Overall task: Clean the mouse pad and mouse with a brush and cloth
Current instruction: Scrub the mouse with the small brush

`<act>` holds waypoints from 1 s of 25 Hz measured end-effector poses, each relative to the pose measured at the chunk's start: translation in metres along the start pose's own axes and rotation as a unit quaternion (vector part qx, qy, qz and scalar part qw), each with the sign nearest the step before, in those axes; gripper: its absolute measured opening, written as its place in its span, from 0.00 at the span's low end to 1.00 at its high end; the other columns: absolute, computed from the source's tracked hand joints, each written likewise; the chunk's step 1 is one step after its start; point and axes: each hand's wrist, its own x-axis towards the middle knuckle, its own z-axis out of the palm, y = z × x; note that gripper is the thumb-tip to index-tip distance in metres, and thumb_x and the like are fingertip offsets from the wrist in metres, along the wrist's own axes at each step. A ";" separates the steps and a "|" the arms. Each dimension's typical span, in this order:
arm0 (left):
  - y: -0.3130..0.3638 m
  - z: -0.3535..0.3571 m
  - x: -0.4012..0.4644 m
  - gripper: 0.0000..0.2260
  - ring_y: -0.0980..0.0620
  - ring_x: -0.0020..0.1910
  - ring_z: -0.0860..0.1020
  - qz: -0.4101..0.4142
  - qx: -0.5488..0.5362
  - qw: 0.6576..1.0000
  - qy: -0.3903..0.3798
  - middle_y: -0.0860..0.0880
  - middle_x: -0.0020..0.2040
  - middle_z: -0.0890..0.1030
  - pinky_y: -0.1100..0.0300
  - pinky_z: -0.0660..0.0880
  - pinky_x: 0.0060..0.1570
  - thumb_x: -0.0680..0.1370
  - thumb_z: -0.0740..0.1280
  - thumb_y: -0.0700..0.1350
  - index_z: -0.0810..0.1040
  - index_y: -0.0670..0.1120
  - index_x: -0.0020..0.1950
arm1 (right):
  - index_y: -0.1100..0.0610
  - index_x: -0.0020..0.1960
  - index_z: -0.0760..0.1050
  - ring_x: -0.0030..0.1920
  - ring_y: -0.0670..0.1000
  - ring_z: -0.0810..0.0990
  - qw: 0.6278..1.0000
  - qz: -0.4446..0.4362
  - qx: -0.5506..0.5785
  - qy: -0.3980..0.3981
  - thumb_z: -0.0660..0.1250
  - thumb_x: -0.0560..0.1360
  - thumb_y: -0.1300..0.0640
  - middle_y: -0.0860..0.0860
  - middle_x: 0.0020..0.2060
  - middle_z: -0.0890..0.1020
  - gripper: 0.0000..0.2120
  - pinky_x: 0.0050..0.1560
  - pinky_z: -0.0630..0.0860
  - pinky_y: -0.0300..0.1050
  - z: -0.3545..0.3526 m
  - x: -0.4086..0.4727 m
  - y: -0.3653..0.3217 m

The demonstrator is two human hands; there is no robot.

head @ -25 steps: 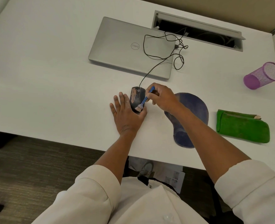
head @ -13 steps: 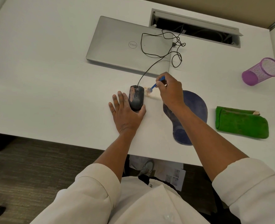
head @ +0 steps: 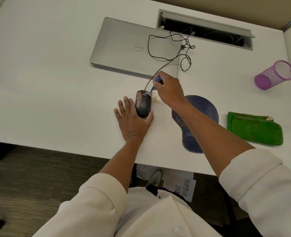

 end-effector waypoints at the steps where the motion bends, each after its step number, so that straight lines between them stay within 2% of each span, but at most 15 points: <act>1: 0.000 0.000 0.000 0.45 0.44 0.83 0.46 -0.001 0.001 1.000 0.001 0.45 0.84 0.53 0.48 0.38 0.80 0.75 0.59 0.71 0.54 0.43 0.83 | 0.53 0.51 0.76 0.40 0.53 0.77 1.000 0.002 0.009 -0.017 0.61 0.79 0.55 0.51 0.41 0.80 0.05 0.41 0.76 0.51 -0.002 0.000 0.001; 6: -0.002 0.000 0.000 0.46 0.45 0.83 0.45 0.001 0.004 1.000 -0.003 0.45 0.84 0.52 0.49 0.37 0.79 0.75 0.57 0.72 0.54 0.44 0.83 | 0.56 0.53 0.74 0.40 0.53 0.77 0.999 0.021 0.034 0.025 0.60 0.81 0.56 0.54 0.43 0.80 0.06 0.40 0.75 0.48 -0.006 0.002 0.002; 10: -0.002 -0.001 0.000 0.46 0.45 0.83 0.46 -0.003 -0.003 1.000 -0.001 0.46 0.84 0.53 0.49 0.37 0.79 0.75 0.57 0.72 0.55 0.44 0.83 | 0.56 0.52 0.74 0.38 0.53 0.77 0.996 0.016 0.002 -0.085 0.60 0.80 0.54 0.52 0.39 0.79 0.08 0.41 0.74 0.51 -0.003 -0.003 0.000; 11: -0.002 -0.002 0.000 0.46 0.45 0.83 0.45 -0.004 -0.002 1.000 -0.003 0.46 0.84 0.52 0.49 0.37 0.79 0.75 0.57 0.73 0.54 0.44 0.83 | 0.56 0.50 0.74 0.37 0.52 0.76 0.996 0.012 0.013 -0.089 0.60 0.80 0.54 0.50 0.37 0.78 0.07 0.40 0.74 0.51 -0.006 -0.003 -0.002; 15: -0.004 -0.003 0.001 0.45 0.45 0.83 0.45 0.003 0.005 1.000 -0.009 0.46 0.84 0.52 0.48 0.39 0.80 0.75 0.58 0.72 0.54 0.45 0.83 | 0.53 0.50 0.72 0.42 0.57 0.81 0.997 0.020 0.070 0.003 0.60 0.81 0.54 0.54 0.42 0.80 0.04 0.44 0.81 0.55 -0.010 -0.004 -0.007; 20: -0.008 -0.007 0.001 0.46 0.46 0.83 0.47 0.016 0.007 1.000 -0.007 0.47 0.84 0.54 0.48 0.39 0.80 0.75 0.56 0.73 0.56 0.45 0.83 | 0.58 0.51 0.75 0.43 0.56 0.80 0.994 0.015 0.008 -0.105 0.60 0.80 0.54 0.52 0.40 0.78 0.08 0.48 0.79 0.57 -0.009 -0.010 -0.005; 23: -0.010 -0.007 0.002 0.45 0.46 0.83 0.47 0.021 0.009 1.000 -0.009 0.46 0.84 0.54 0.48 0.40 0.80 0.76 0.58 0.73 0.56 0.44 0.83 | 0.57 0.55 0.76 0.43 0.54 0.78 0.998 0.032 0.029 -0.043 0.61 0.81 0.52 0.53 0.43 0.79 0.11 0.43 0.77 0.50 -0.013 -0.013 -0.003; 25: -0.010 -0.008 0.002 0.45 0.46 0.83 0.47 0.021 0.010 1.000 -0.011 0.46 0.84 0.54 0.47 0.41 0.81 0.76 0.57 0.73 0.55 0.44 0.83 | 0.59 0.56 0.77 0.44 0.54 0.80 0.997 0.042 0.037 -0.050 0.62 0.80 0.52 0.54 0.44 0.81 0.12 0.46 0.80 0.50 -0.012 -0.018 -0.001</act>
